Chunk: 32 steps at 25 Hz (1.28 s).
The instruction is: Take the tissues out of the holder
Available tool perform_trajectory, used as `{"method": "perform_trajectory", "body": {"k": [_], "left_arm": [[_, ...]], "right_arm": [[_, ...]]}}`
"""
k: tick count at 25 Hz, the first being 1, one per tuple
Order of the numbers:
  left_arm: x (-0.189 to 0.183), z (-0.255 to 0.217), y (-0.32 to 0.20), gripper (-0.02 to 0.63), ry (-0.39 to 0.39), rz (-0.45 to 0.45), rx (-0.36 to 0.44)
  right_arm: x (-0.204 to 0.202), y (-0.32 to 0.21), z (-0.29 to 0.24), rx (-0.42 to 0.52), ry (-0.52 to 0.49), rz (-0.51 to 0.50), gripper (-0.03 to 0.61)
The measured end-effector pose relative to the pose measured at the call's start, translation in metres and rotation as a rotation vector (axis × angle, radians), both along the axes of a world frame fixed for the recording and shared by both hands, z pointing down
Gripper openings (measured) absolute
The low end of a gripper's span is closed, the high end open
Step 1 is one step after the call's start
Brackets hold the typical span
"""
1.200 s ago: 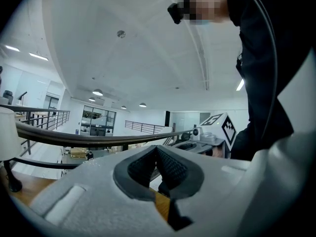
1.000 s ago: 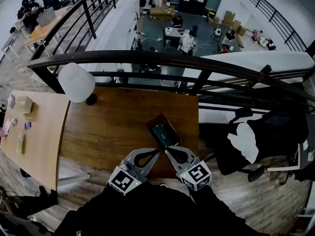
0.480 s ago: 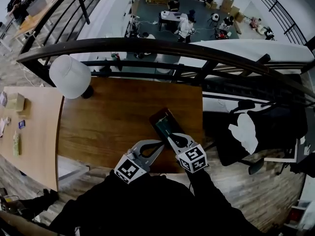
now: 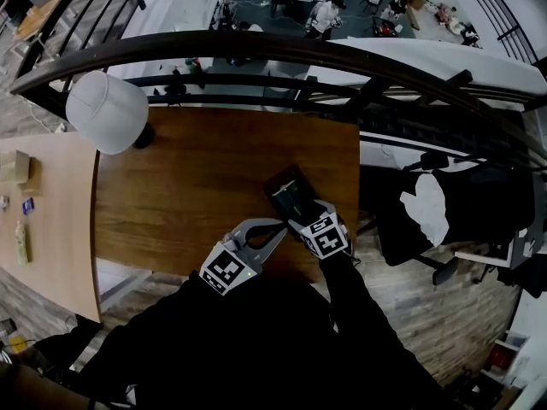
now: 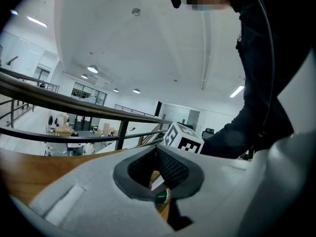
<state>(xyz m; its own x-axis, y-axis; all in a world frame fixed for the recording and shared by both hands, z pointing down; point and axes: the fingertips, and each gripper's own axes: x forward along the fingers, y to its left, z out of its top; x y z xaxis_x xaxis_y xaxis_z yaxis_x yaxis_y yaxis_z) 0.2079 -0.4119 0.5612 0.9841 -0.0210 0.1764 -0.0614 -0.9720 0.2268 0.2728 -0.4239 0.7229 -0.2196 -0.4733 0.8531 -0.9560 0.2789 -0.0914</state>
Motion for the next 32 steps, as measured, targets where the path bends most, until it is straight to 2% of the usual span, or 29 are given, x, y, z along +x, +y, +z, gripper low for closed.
{"method": "perform_trajectory", "body": {"k": [4,8,25,32], "left_arm": [[0.002,0.008,-0.005,0.011,-0.014,0.006,0.000],[0.003,0.011,-0.003,0.011,-0.018,-0.002,-0.007],[0.004,0.032,-0.001,0.011,-0.048,-0.023,-0.016],[0.004,0.034,0.003,0.011,-0.050,-0.012,-0.016]], "right_arm": [[0.006,0.000,0.026,-0.105,0.051,-0.015,0.388],[0.008,0.001,0.039,-0.158,0.089,-0.038,0.434],[0.010,0.003,0.065,-0.258,0.196,-0.038,0.429],[0.013,0.005,0.067,-0.254,0.226,-0.054,0.379]]}}
